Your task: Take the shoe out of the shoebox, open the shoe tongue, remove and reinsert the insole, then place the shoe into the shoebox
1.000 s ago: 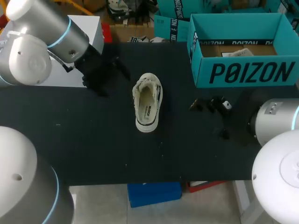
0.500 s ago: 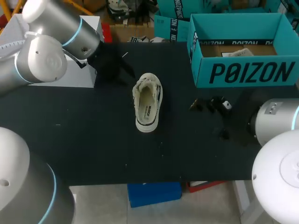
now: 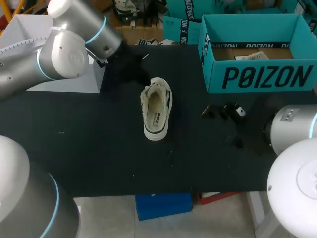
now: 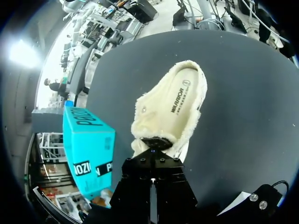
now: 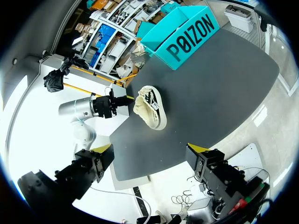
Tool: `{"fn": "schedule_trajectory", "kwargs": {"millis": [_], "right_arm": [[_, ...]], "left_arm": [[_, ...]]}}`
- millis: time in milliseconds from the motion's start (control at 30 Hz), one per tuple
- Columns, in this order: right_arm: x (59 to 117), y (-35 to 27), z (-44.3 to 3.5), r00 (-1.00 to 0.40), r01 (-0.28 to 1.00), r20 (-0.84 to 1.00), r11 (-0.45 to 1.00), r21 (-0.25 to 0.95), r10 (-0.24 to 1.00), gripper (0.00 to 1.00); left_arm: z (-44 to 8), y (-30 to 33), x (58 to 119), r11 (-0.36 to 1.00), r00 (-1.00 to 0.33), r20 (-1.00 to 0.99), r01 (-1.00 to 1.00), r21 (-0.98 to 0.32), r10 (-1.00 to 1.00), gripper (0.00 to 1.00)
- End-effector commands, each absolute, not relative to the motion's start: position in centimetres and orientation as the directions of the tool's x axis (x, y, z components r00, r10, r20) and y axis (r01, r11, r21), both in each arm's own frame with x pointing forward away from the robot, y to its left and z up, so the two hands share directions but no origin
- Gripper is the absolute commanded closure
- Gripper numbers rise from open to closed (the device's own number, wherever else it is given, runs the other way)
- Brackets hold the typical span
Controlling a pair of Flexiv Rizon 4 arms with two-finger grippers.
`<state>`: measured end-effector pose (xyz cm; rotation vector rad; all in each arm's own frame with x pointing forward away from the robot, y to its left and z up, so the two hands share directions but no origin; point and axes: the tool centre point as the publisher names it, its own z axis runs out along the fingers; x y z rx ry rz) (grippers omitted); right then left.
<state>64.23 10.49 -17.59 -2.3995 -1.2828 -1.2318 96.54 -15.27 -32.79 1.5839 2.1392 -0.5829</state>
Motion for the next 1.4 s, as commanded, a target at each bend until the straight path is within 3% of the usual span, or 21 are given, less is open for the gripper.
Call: {"fn": "schedule_trajectory", "kwargs": {"millis": [33, 933, 1400], "right_arm": [[61.9, 9.3, -17.0, 0.354, 0.682, 0.753, -0.704, 0.197, 0.555, 0.0], [61.9, 9.3, -17.0, 0.354, 0.682, 0.753, -0.704, 0.197, 0.555, 0.0], [61.9, 9.3, -17.0, 0.354, 0.682, 0.753, -0.704, 0.197, 0.555, 0.0]], "left_arm": [[-33.8, -16.5, 97.6, 0.257, -0.265, -0.551, 0.962, -0.093, 0.791, 1.0], [-33.9, -13.6, 93.1, 0.27, -0.294, -0.565, 0.954, -0.129, 0.77, 1.0], [-32.4, -14.9, 96.5, 0.28, -0.263, -0.63, 0.957, -0.075, 0.731, 1.0]]}}
